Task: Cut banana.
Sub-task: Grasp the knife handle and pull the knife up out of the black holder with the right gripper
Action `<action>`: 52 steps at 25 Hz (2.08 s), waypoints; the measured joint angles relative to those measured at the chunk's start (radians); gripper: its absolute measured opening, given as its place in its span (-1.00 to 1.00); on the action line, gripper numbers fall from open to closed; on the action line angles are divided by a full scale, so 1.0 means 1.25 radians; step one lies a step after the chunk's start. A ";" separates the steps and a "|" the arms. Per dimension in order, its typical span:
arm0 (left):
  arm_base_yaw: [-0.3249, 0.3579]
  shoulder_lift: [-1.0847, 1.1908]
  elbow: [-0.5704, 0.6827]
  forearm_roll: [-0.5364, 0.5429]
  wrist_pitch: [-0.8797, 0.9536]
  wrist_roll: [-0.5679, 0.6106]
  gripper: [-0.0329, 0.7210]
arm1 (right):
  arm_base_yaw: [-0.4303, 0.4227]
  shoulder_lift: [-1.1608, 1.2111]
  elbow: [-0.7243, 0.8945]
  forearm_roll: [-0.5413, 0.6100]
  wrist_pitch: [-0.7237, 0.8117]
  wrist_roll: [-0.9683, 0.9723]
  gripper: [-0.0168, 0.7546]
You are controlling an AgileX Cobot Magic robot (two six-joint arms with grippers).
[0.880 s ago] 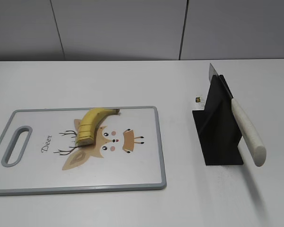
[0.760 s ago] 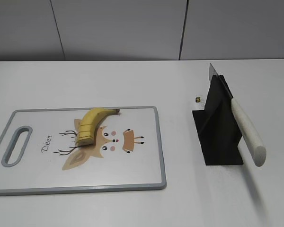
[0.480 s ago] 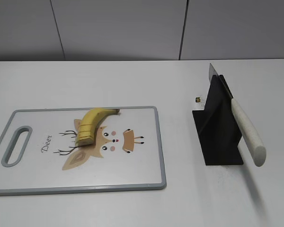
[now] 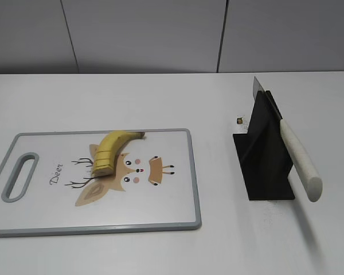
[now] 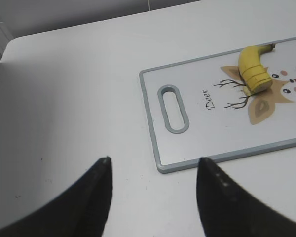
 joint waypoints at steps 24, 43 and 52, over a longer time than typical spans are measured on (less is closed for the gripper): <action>0.000 0.000 0.000 0.000 0.000 0.000 0.51 | 0.000 0.215 -0.069 0.008 0.010 0.041 0.57; 0.000 0.000 0.000 0.000 0.000 0.000 0.51 | 0.091 0.579 -0.169 0.011 -0.008 0.114 0.57; 0.000 0.000 0.000 0.000 0.000 0.000 0.51 | 0.276 0.750 -0.281 -0.133 0.003 0.262 0.57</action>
